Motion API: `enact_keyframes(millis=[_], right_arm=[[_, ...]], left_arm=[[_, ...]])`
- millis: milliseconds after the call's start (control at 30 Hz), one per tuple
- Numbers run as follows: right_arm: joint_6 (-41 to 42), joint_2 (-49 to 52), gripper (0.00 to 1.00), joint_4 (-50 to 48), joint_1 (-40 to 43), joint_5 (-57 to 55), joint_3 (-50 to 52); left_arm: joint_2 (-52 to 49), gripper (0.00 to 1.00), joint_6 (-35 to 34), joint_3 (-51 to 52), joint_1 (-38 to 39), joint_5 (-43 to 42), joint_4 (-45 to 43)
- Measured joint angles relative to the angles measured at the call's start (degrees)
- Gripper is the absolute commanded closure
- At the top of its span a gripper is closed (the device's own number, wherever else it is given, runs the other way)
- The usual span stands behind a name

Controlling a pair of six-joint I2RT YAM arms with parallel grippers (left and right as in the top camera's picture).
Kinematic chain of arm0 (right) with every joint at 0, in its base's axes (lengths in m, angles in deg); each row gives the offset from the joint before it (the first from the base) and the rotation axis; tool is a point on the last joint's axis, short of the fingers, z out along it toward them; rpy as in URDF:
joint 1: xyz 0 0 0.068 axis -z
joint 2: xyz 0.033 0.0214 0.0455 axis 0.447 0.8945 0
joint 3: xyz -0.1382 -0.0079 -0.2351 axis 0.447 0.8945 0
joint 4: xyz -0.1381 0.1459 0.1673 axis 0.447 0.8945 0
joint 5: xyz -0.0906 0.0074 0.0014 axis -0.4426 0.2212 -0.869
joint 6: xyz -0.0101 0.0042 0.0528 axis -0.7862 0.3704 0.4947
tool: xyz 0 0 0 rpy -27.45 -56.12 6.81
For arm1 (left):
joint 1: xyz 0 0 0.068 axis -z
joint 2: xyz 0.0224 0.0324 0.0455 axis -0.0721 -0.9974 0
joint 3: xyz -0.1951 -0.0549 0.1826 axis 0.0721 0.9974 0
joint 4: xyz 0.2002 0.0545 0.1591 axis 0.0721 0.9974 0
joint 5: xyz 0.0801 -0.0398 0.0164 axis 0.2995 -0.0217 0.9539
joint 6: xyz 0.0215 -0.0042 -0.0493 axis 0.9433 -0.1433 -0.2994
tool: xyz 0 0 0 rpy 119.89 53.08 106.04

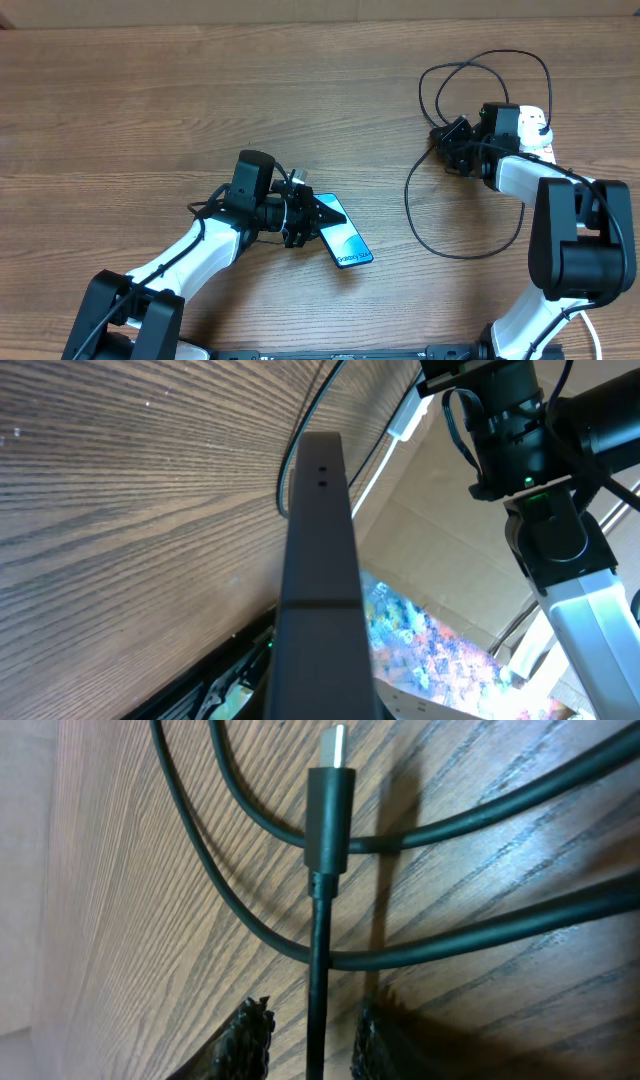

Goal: Plug charger to phone and switch on socket
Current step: 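Lower the right gripper onto the black cable's USB-C plug and close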

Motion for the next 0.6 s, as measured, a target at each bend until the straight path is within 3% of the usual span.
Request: enact_keyframes(millis=[300,600], right_arm=[[-0.1,0.9,0.77,-2.5,0.0,-0.5,0.0],[-0.2,1.1,0.75,-5.0,0.0,-1.5,0.0]], left_arm=[[0.0,0.96,0.0,0.0,0.0,0.3,0.0],[0.0,0.96,0.0,0.0,0.0,0.5,0.0]])
